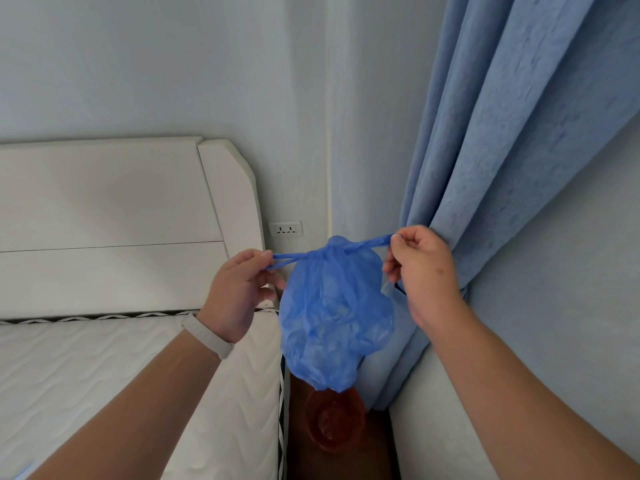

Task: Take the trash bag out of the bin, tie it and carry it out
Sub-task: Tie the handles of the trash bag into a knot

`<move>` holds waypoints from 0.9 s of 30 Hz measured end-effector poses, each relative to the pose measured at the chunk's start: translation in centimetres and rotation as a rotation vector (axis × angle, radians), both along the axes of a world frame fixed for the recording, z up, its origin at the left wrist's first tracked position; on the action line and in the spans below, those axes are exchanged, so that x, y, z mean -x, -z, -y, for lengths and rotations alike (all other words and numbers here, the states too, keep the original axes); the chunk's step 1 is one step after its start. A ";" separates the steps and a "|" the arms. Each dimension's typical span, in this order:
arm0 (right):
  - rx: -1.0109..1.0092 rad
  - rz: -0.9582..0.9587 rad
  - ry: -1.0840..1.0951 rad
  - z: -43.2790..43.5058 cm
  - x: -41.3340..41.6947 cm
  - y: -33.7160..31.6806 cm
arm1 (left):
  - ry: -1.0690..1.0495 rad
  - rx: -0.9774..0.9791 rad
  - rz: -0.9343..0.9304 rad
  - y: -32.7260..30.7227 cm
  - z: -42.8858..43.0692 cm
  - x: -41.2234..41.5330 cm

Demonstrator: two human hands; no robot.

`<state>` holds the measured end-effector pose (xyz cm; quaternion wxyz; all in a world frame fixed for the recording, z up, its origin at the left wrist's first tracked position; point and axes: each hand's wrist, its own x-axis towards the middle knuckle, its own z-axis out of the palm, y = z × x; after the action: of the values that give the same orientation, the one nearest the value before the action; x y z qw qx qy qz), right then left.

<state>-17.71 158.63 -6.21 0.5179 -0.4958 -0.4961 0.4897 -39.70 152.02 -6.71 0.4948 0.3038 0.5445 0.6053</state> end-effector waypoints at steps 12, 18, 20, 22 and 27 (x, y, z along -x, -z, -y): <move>0.114 0.004 0.095 -1.6 -1.7 1.8 | -0.113 0.085 -0.123 1.0 -1.7 3.5; -0.085 0.191 -0.107 -0.1 -0.1 0.1 | -0.008 -0.108 -0.406 -1.8 -1.8 1.7; -0.150 0.238 -0.168 0.5 0.5 -0.3 | 0.065 -0.161 -0.456 -2.5 -1.9 0.2; -0.205 0.299 -0.235 1.2 1.0 -0.8 | 0.159 -0.209 -0.462 -2.9 -1.9 -1.3; -0.272 0.296 -0.302 2.6 1.6 -2.3 | 0.308 -0.292 -0.469 -2.8 -1.6 -4.0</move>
<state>-19.32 156.05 -3.89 0.4225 -0.4079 -0.6965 0.4123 -35.69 153.61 -3.94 0.3928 0.5815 0.4989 0.5086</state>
